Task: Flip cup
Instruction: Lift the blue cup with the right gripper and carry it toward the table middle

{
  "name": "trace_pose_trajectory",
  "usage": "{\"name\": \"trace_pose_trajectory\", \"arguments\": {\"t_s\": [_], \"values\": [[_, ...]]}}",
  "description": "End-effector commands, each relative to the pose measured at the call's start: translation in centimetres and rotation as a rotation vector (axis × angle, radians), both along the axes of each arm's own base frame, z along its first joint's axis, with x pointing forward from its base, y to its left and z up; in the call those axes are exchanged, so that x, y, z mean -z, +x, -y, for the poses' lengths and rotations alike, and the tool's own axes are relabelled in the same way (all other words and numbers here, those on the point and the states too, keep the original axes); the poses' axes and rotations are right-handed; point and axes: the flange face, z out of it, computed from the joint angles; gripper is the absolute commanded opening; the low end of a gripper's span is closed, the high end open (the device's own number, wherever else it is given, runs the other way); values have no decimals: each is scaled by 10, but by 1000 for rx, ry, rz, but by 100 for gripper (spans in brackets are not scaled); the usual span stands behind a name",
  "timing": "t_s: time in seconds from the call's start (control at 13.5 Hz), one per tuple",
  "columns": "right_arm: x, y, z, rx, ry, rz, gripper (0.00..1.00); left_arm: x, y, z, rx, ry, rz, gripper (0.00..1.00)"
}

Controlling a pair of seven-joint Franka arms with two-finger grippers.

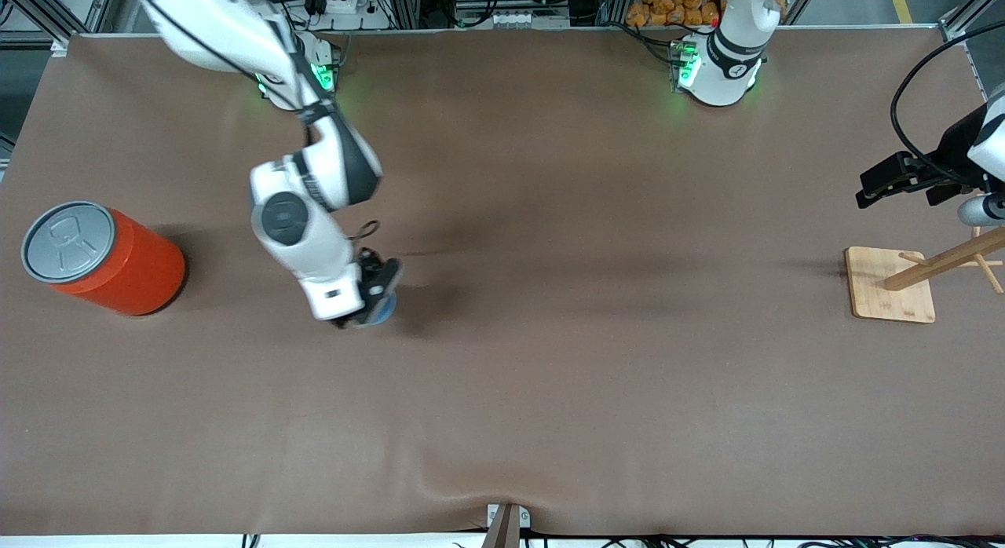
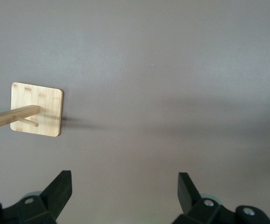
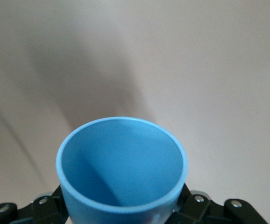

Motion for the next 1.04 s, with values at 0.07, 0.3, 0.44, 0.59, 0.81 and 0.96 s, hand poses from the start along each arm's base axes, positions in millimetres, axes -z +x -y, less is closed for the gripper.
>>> {"name": "trace_pose_trajectory", "arguments": {"t_s": [0.07, 0.3, 0.44, 0.59, 0.81, 0.96], "values": [[33, -31, -120, -206, -42, 41, 60, -2, 2, 0, 1, -19, -8, 100], [64, -52, -188, -291, -40, 55, 60, -2, 2, 0, 1, -19, -8, 100], [79, -67, -208, -360, -76, 71, 63, -2, 2, 0, 1, -19, -8, 100], [90, -75, -217, -417, -122, 85, 92, 1, 3, 0, 1, -19, -13, 100], [87, -83, -224, -447, -145, 85, 100, 2, 3, 1, 0, -35, -15, 100], [76, -83, -223, -445, -159, 71, 100, 1, 3, 0, -2, -35, -13, 100]]}}
